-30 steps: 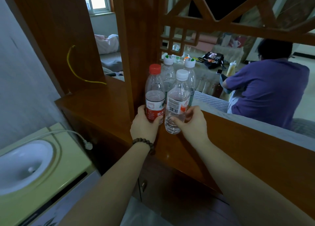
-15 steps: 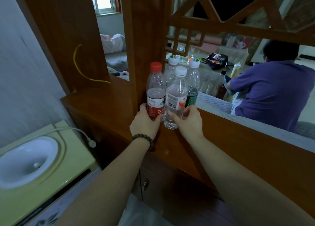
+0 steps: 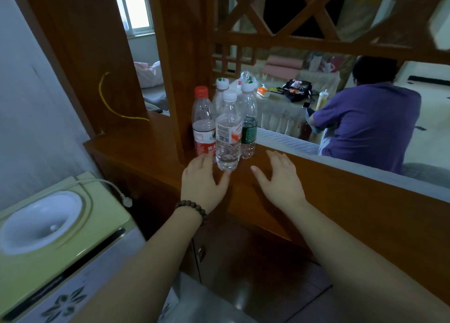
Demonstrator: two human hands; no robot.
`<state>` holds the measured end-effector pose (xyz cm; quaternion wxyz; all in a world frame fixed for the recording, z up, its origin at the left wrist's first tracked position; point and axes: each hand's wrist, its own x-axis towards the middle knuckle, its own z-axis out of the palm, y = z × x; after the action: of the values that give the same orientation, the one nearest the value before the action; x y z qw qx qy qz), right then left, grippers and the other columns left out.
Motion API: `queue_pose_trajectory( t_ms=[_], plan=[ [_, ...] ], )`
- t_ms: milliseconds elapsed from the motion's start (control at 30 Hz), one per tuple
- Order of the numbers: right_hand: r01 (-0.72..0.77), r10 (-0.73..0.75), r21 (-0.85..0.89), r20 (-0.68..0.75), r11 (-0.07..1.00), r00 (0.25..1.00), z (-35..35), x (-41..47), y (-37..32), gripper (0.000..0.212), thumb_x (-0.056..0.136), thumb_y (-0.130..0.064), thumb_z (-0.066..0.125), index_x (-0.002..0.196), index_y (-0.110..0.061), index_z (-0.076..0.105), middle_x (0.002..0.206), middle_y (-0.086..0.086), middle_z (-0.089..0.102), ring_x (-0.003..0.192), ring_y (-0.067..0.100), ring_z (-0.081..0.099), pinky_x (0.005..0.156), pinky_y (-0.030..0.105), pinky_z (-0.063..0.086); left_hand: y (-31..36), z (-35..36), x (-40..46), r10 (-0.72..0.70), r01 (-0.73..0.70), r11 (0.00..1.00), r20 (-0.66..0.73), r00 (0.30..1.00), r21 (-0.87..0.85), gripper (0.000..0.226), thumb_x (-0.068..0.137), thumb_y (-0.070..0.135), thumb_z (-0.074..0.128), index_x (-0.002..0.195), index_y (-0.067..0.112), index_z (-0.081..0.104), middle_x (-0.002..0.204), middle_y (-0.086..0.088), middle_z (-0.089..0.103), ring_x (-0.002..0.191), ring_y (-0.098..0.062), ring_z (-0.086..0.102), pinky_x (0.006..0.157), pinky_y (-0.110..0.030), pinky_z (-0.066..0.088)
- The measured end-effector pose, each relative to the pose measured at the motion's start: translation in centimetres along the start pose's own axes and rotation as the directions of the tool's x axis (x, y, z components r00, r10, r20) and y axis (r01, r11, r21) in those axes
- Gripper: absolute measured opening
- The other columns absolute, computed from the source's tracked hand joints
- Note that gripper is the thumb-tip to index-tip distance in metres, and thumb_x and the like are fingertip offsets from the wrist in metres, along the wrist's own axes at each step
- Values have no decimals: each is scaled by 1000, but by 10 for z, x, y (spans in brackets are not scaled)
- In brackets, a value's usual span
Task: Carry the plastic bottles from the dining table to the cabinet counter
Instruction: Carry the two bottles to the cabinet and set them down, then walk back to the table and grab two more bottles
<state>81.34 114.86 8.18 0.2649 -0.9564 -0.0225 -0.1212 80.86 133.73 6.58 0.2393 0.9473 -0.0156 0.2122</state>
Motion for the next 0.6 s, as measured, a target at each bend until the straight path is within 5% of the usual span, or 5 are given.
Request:
queue_pose_trajectory(
  t_ms=[367,600],
  plan=[
    [-241,230,-150,-90,959,969,-81,-122,100,66,94,-58,32,150,-24,22,159,3,20,148,22,7,120,46,10,139,44,-76,317,-323,946,299,900,-32,71,92,60,34,150,20,23,157,-2,24,146,-20,15,118,-44,13],
    [-548,503,-154,-255,822,826,-138,-232,167,65,94,-57,34,149,-23,25,158,4,21,148,22,7,119,45,9,252,86,-145,553,-527,828,429,714,-191,73,91,65,29,151,25,20,158,0,21,146,-18,13,118,-42,9]
  ],
)
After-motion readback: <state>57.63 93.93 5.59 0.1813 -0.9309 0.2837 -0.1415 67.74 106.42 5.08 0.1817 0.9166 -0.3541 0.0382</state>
